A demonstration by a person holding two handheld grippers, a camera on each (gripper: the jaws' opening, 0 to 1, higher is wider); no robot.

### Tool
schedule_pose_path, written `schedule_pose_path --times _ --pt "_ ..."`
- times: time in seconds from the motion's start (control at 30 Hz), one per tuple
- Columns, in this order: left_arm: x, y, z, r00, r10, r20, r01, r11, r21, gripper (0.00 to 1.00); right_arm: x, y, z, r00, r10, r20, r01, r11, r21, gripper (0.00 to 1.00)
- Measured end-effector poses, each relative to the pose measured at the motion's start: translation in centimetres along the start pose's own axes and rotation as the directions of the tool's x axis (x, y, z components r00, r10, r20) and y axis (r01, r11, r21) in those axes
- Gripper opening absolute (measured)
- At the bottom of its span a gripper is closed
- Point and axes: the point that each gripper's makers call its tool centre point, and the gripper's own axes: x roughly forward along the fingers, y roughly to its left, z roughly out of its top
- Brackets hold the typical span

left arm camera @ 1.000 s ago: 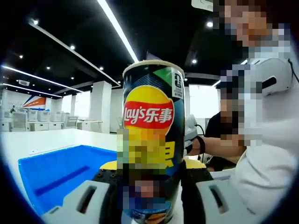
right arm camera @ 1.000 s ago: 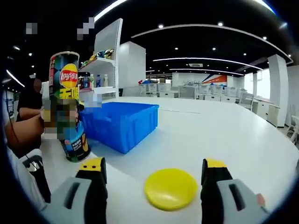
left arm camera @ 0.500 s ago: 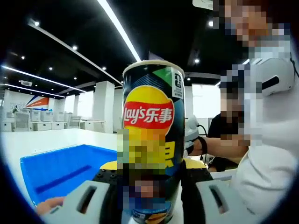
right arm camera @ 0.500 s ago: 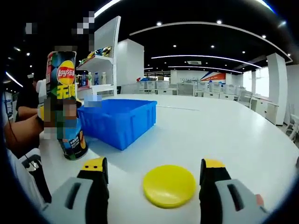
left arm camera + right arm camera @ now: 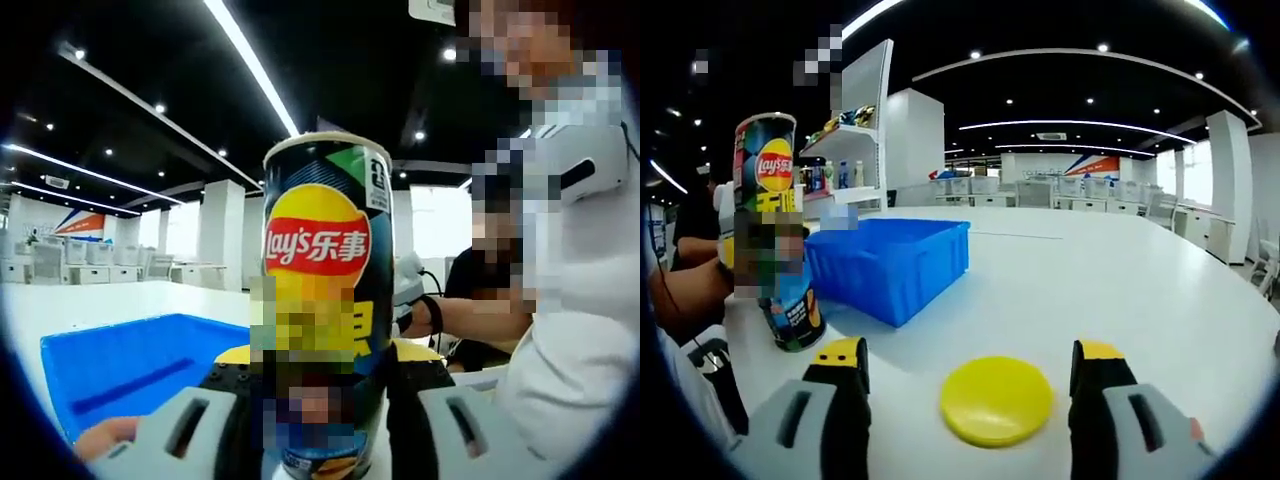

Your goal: Open the lid of the chip container on the table, take out the chips, place them into the box in front of the container, and close the lid

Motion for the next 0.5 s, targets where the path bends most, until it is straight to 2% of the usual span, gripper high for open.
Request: schedule_pose_path --times 0.03,0.07,0.2,0.3,0.37,0.4,0.43,0.5 --pt "0.03 -0.05 0.00 1.000 -0.001 0.000 0.001 1.000 -0.001 0.46 0.02 -0.01 0.03 1.000 0.000 0.001 0.000 1.000 -0.001 0.77" --pt "0.06 0.27 -0.02 0.999 0.031 -0.009 -0.031 0.999 0.011 0.45 0.04 0.01 0.01 1.000 0.001 0.000 -0.001 1.000 -0.001 0.76" --pt "0.56 -0.35 0.10 1.000 0.012 -0.015 -0.011 1.000 0.027 0.45 0.03 0.07 -0.25 1.000 -0.003 -0.010 0.003 1.000 -0.004 0.74" --pt "0.70 -0.51 0.11 1.000 0.007 -0.016 -0.006 0.999 0.048 0.45 -0.15 -0.30 0.13 1.000 -0.018 0.010 0.018 1.000 -0.010 0.72" --pt "0.71 -0.26 0.18 0.999 0.018 -0.031 -0.016 0.999 0.051 0.45 -0.28 -0.23 0.56 1.000 -0.007 0.030 0.007 1.000 0.011 0.72" --pt "0.69 -0.20 0.18 0.999 0.017 -0.035 -0.015 0.998 0.053 0.45 -0.32 -0.20 0.61 0.999 -0.005 0.032 0.004 1.000 0.013 0.71" --pt "0.64 0.14 0.23 0.999 0.037 -0.038 -0.033 0.995 0.090 0.45 -0.30 -0.17 0.57 1.000 -0.003 0.029 0.003 1.000 0.013 0.70" --pt "0.61 0.16 0.25 0.998 0.038 -0.046 -0.034 0.995 0.093 0.45 -0.43 -0.24 0.48 1.000 -0.006 0.024 0.006 1.000 0.003 0.69"
